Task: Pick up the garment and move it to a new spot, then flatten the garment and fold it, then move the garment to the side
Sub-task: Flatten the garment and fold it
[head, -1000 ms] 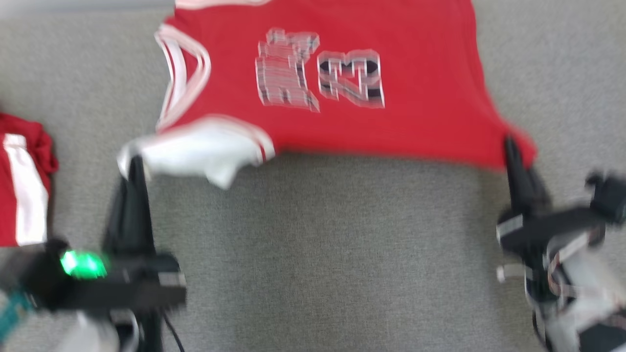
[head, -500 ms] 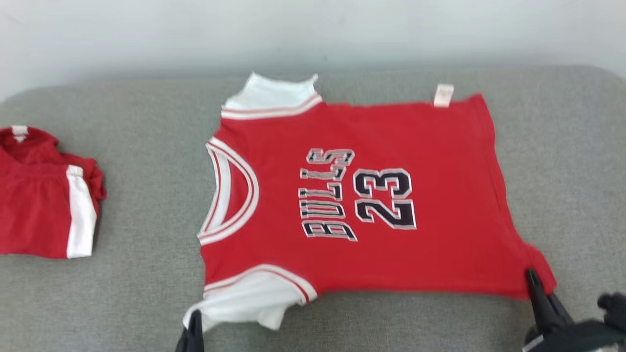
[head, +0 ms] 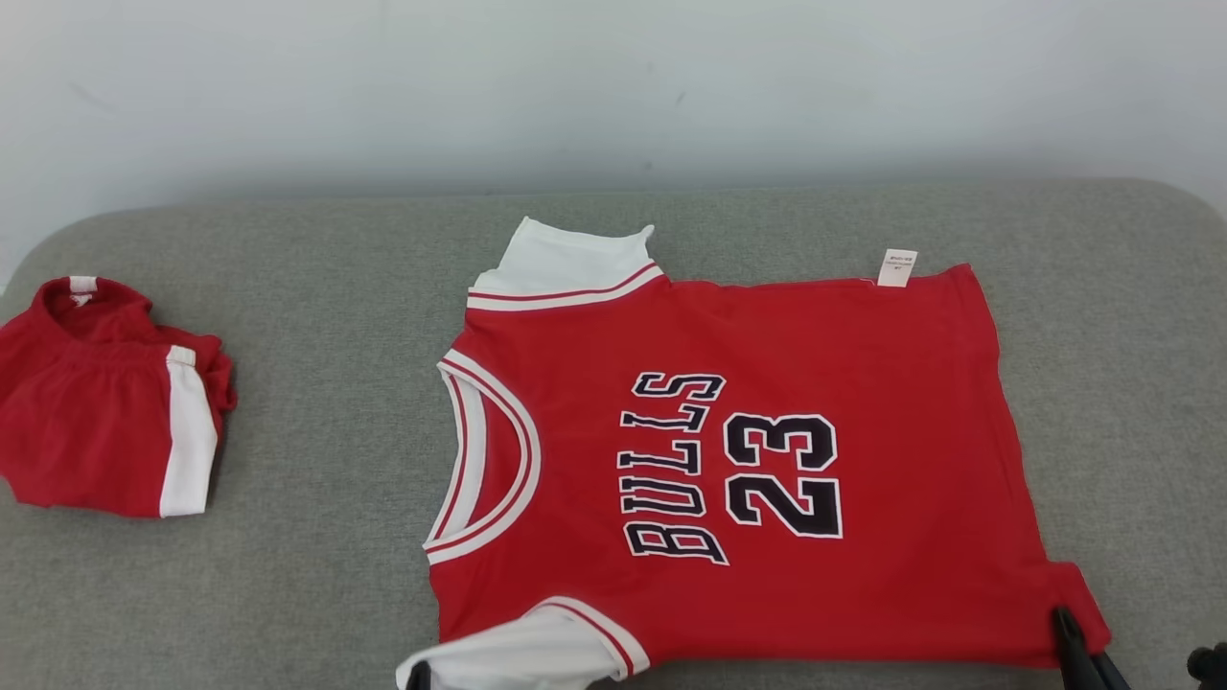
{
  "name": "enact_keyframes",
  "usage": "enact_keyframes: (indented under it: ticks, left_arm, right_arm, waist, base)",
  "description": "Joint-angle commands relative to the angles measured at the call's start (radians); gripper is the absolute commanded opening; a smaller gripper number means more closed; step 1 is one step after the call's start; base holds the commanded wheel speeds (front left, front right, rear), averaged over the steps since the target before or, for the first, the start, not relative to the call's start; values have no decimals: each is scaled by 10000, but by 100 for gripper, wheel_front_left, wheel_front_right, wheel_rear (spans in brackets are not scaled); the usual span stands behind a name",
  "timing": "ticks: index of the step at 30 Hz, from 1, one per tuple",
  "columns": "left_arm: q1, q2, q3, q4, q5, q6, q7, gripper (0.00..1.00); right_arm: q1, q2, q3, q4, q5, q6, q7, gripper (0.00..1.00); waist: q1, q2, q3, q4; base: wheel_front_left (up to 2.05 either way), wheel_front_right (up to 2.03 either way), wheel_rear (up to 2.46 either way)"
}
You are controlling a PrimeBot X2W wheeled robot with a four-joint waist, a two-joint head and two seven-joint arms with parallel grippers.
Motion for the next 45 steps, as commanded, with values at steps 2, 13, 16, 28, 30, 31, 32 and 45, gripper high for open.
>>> enact_keyframes:
  ticks: [2,13,16,28,30,31,32,45]
  left_arm:
    - [-412,95,47,24,176,-88,-51,0]
    - [-2742,612,-278,871,784,-787,546,0]
    - [-3604,646,-300,1492,901,-990,624,0]
    - [-6162,648,-435,4495,962,-1678,472,0]
    - [-6488,605,-594,5052,1044,-1780,401,0]
    - [-6644,560,-660,5278,1060,-1827,346,0]
    - [-6920,481,-804,5694,1168,-1889,207,42]
    - [-5570,148,381,5497,1623,-1990,-62,100]
  right_arm:
    - [-152,153,-95,-251,-120,-23,139,0]
    - [-1335,671,-217,-65,205,-23,1150,0]
    - [-1778,723,-344,207,358,-23,1322,0]
    - [-3070,985,-419,650,785,-23,1927,0]
    - [-3314,997,-471,740,734,-23,1832,15]
    - [-3407,992,-522,782,690,-23,1733,38]
    - [-3523,936,-596,962,539,-23,1584,100]
    - [-2568,-387,781,1046,-1004,-23,-68,100]
  waist:
    - [0,0,71,-113]
    - [0,0,331,-577]
    - [0,0,463,-589]
    - [0,0,799,-642]
    - [0,0,775,-635]
    - [0,0,752,-625]
    - [0,0,673,-588]
    - [0,0,-52,-352]
  base:
    - [0,0,0]
    - [0,0,0]
    - [0,0,0]
    - [0,0,0]
    - [0,0,0]
    - [0,0,0]
    - [0,0,0]
    - [0,0,0]
